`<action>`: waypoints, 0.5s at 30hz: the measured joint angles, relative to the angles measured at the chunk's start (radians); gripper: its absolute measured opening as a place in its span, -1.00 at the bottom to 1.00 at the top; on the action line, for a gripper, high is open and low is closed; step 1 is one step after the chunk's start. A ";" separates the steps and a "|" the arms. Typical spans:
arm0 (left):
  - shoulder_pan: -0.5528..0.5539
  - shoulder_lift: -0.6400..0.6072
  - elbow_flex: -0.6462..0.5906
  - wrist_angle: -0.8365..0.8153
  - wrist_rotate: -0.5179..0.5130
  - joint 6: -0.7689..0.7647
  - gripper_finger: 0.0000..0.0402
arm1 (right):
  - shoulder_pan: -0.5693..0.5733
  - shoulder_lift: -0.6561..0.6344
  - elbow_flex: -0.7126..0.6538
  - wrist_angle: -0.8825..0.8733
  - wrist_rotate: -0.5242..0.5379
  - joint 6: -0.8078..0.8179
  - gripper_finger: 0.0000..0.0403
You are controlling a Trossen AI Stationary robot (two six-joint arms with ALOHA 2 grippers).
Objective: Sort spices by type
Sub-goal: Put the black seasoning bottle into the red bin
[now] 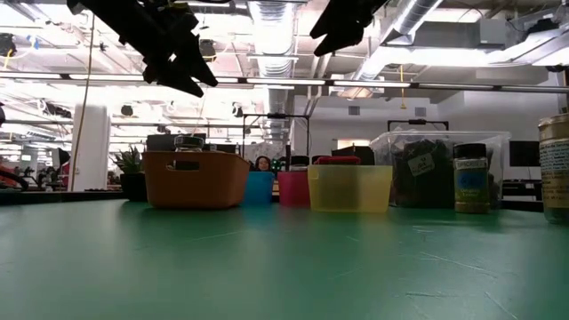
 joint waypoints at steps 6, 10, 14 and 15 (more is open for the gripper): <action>0.000 0.000 0.000 0.000 0.000 0.000 0.47 | 0.012 -0.012 0.000 -0.033 -0.003 0.058 0.88; 0.000 0.000 0.000 0.003 0.000 0.000 0.47 | 0.023 -0.015 0.004 -0.077 -0.012 0.044 0.88; 0.002 0.016 0.000 0.052 -0.078 -0.026 0.47 | 0.035 -0.014 0.074 -0.340 -0.011 0.076 0.88; 0.003 0.020 0.000 0.058 -0.079 -0.061 0.47 | 0.038 -0.016 0.091 -0.400 -0.011 0.093 0.88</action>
